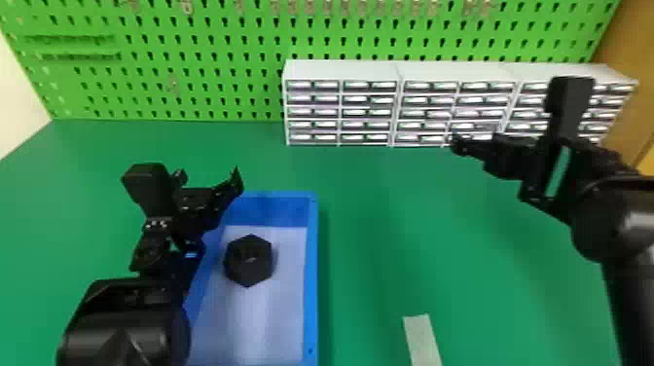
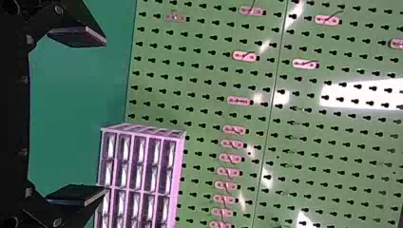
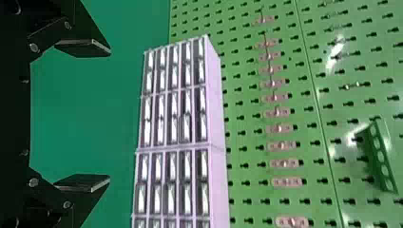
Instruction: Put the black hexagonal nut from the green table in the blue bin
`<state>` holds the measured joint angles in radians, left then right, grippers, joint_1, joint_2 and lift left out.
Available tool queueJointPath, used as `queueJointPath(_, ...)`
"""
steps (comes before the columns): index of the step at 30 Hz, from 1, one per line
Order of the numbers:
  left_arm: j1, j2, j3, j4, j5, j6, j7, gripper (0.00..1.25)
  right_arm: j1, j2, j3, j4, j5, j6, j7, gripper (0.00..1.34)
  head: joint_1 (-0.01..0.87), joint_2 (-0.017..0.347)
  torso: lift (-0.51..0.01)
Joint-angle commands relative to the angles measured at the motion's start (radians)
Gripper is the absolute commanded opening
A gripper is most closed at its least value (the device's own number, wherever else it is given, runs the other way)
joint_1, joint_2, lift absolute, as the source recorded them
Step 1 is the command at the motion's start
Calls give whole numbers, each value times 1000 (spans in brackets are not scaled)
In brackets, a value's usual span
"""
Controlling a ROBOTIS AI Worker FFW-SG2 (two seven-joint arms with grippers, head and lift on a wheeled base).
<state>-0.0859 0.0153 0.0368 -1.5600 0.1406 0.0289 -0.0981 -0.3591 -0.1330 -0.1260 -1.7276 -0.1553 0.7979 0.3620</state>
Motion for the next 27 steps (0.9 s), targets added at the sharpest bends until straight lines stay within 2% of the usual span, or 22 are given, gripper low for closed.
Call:
queueJointPath(1, 0, 0, 0, 0, -1, 0, 0, 1069, 26, 0, -50, -23, 14, 0, 0, 1002, 686, 51, -97)
queueJointPath(8, 2, 0, 2, 0, 1, 0, 0, 1069, 55, -2, -95, -47, 56, -8, 0, 1002, 686, 51, -97)
queueJointPath(15, 2, 0, 2, 0, 1, 0, 2, 1069, 78, 0, -103, -47, 86, -46, 0, 1000, 686, 51, -97)
queueJointPath(23, 0, 0, -1, 0, 1, 0, 8, 1069, 112, 15, -127, -47, 131, -138, -2, 1000, 686, 51, -97)
queueJointPath(27, 0, 0, -3, 0, 1, 0, 8, 1069, 120, 32, -147, -35, 145, -186, -2, 1000, 686, 51, -97)
